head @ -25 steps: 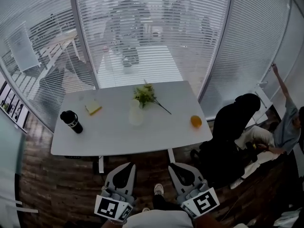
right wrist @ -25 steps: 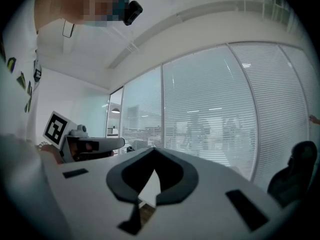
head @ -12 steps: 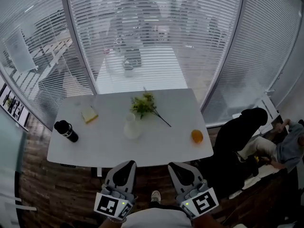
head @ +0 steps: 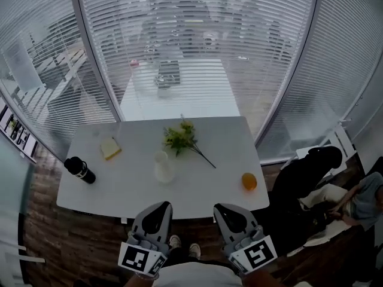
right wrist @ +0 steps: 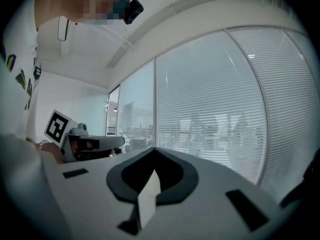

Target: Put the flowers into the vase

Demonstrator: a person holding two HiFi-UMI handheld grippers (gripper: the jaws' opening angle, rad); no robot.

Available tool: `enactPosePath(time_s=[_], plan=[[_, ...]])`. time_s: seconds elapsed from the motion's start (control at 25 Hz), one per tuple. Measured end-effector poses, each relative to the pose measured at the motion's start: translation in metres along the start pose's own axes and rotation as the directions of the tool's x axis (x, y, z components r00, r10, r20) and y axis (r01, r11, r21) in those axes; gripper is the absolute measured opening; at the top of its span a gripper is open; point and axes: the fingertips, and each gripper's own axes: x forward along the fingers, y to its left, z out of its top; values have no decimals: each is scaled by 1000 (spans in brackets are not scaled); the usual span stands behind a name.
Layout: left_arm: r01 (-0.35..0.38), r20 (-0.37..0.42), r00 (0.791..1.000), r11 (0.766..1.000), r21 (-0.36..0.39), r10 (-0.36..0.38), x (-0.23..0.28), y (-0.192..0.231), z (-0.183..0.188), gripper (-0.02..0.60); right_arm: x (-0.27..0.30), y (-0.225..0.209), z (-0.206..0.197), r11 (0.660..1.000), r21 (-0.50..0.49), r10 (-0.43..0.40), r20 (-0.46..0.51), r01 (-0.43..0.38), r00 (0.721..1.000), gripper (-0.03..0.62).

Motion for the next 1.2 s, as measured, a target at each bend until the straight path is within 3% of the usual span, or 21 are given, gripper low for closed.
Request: enactPosePath(time_s=[0.44,0.8,1.2], plan=[[3,-4,1000,1000,-21,-3,37,45,-9,14,52,-21,-8,1000,5,-13,-25,13,1000,9],[2,-2,1000,999,-37,-2,77,134,0,14,153,-27,-1,1000,-8,-1,-41,1,999,9],[48,-7,999,998,-40,-49,111,223,0,14,251,-28,4,999,-29,-26,-36,24,999,9]])
